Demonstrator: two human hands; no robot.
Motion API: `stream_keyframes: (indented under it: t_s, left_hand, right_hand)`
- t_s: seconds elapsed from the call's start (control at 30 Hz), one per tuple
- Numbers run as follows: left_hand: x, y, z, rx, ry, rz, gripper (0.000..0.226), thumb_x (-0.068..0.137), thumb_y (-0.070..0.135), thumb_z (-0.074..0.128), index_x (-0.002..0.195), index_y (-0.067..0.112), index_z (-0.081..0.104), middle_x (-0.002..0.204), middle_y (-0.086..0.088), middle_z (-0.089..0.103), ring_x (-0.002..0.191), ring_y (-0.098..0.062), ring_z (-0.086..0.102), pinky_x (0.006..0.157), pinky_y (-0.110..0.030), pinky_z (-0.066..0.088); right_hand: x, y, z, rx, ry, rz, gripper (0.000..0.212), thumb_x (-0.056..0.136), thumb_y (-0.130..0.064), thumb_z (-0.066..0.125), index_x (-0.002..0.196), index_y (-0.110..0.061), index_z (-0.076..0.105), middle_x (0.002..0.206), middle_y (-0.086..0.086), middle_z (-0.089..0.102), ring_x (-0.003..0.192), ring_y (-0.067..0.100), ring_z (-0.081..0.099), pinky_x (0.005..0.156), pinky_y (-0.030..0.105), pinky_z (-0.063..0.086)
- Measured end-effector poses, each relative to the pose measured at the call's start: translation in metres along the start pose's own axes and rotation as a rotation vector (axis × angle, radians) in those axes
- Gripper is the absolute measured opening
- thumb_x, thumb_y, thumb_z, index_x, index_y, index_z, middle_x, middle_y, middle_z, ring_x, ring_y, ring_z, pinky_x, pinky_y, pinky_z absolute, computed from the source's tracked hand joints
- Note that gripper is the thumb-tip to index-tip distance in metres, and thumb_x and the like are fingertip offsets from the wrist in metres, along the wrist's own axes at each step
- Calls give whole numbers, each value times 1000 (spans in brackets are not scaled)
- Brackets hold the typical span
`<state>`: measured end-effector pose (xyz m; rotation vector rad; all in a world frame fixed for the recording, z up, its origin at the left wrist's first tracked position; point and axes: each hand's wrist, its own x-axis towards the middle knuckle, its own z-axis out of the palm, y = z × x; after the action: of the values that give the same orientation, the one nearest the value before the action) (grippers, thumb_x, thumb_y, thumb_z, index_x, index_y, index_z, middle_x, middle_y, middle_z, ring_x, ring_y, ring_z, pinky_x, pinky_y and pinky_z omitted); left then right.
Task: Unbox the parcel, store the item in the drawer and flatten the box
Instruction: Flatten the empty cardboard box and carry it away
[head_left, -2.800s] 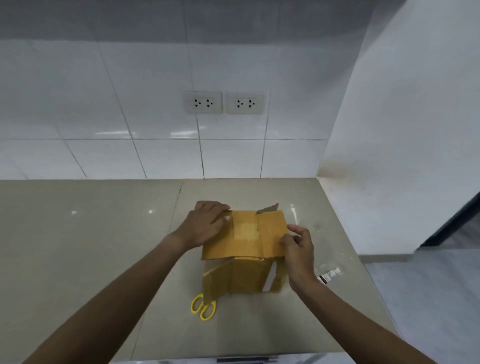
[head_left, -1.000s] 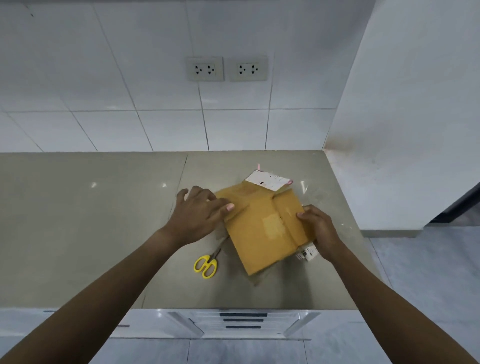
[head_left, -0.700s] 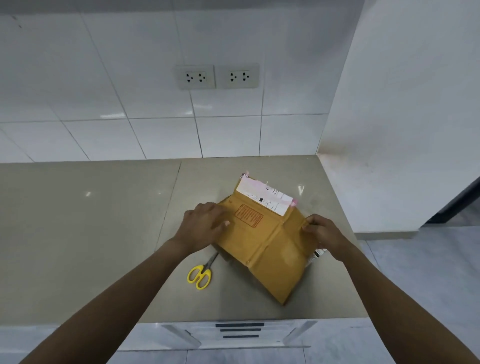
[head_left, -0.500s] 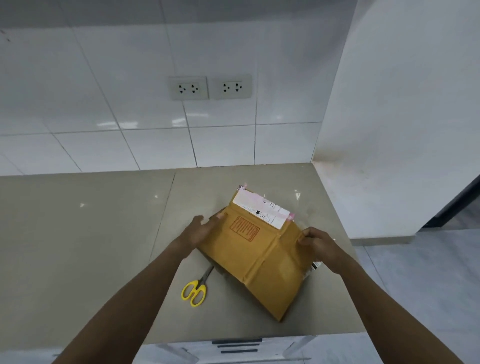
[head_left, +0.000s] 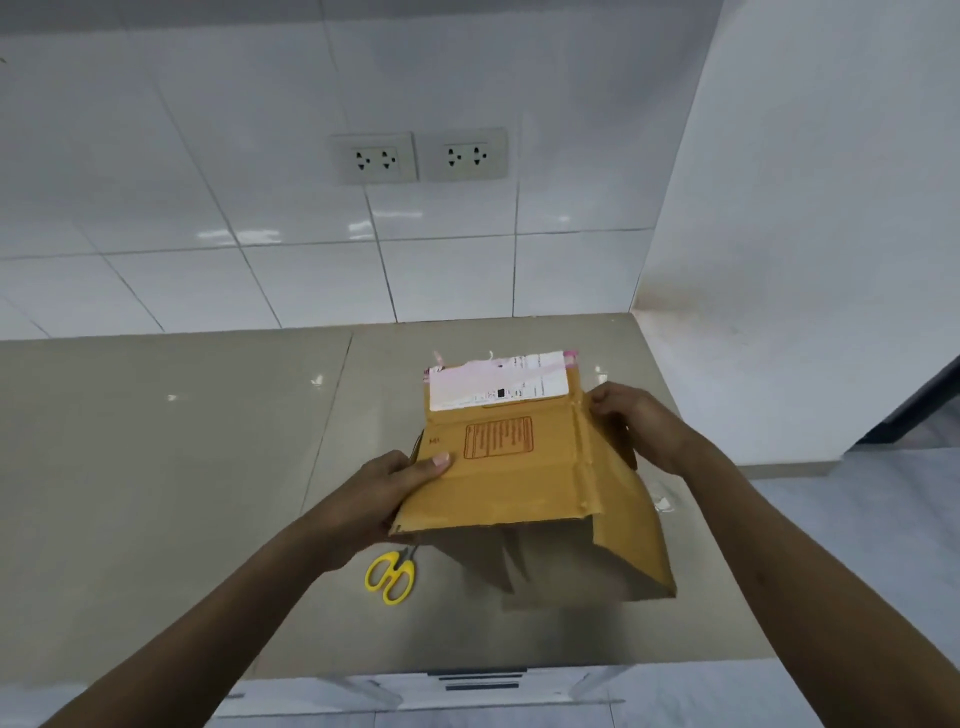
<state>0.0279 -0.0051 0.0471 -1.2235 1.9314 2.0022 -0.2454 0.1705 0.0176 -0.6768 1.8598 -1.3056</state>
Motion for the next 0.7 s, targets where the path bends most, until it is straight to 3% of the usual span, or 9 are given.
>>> stream_keyframes:
  t_s: [0.13, 0.23, 0.33, 0.43, 0.5, 0.57, 0.6, 0.63, 0.7]
  left_hand:
    - [9, -40, -4, 54, 109, -46, 57, 80, 56, 66, 117, 15, 49, 117, -8, 58, 98, -22, 62, 67, -34, 55]
    - [20, -70, -2, 17, 107, -99, 63, 78, 56, 66, 123, 18, 44, 123, -7, 56, 103, -24, 60, 75, -38, 56]
    - [31, -86, -4, -46, 156, -150, 66, 82, 56, 62, 131, 17, 41, 125, -6, 54, 106, -26, 59, 77, -41, 57]
    - [38, -91, -5, -24, 200, -210, 58, 86, 58, 57, 125, 18, 43, 122, -6, 54, 103, -28, 58, 73, -42, 56]
    - [39, -92, -3, 269, 340, -162, 56, 86, 61, 54, 117, 17, 42, 119, -9, 56, 99, -29, 58, 77, -43, 56]
    - [46, -97, -1, 849, 644, 60, 60, 84, 56, 59, 122, 13, 44, 118, -15, 58, 100, -34, 58, 79, -44, 53]
    - [50, -97, 2, 1044, 720, 201, 62, 81, 49, 62, 127, 12, 45, 121, -18, 57, 104, -38, 57, 79, -47, 51]
    - [55, -94, 7, 1129, 717, 327, 63, 80, 45, 60, 133, 14, 44, 129, -19, 54, 111, -41, 55, 82, -51, 50]
    - [65, -84, 22, 1104, 566, 382, 62, 89, 48, 43, 146, 25, 31, 152, -17, 32, 135, -42, 35, 98, -62, 38]
  right_hand:
    - [2, 21, 21, -85, 66, 32, 14, 85, -3, 54, 80, -11, 65, 89, 3, 65, 91, 20, 56, 70, 26, 40]
    - [6, 45, 36, -257, 126, 31, 4, 82, -16, 64, 86, -17, 65, 99, 1, 66, 102, 22, 59, 81, 30, 45]
    - [0, 61, 56, -582, 267, 14, 44, 80, -45, 65, 119, -26, 56, 131, -3, 50, 123, 23, 45, 101, 45, 37]
    - [-21, 72, 88, -647, 469, -206, 67, 85, -61, 45, 136, -18, 44, 151, 6, 33, 135, 28, 36, 103, 51, 34]
    - [-30, 80, 104, -775, 362, -243, 77, 84, -70, 29, 145, -23, 32, 158, 6, 21, 143, 27, 24, 109, 54, 26]
    - [-31, 89, 114, -939, 218, -238, 77, 84, -75, 14, 150, -34, 13, 161, 2, 7, 147, 24, 10, 113, 57, 14]
    - [-30, 93, 117, -988, 182, -242, 76, 84, -76, 8, 150, -38, 7, 161, 0, 3, 147, 24, 7, 113, 58, 11]
    - [-27, 97, 119, -1015, 169, -251, 76, 83, -76, 4, 150, -39, 5, 161, 0, 3, 147, 25, 7, 112, 59, 12]
    - [-23, 102, 122, -1056, 144, -238, 76, 82, -77, 1, 150, -41, 5, 161, 1, 6, 147, 27, 10, 111, 59, 17]
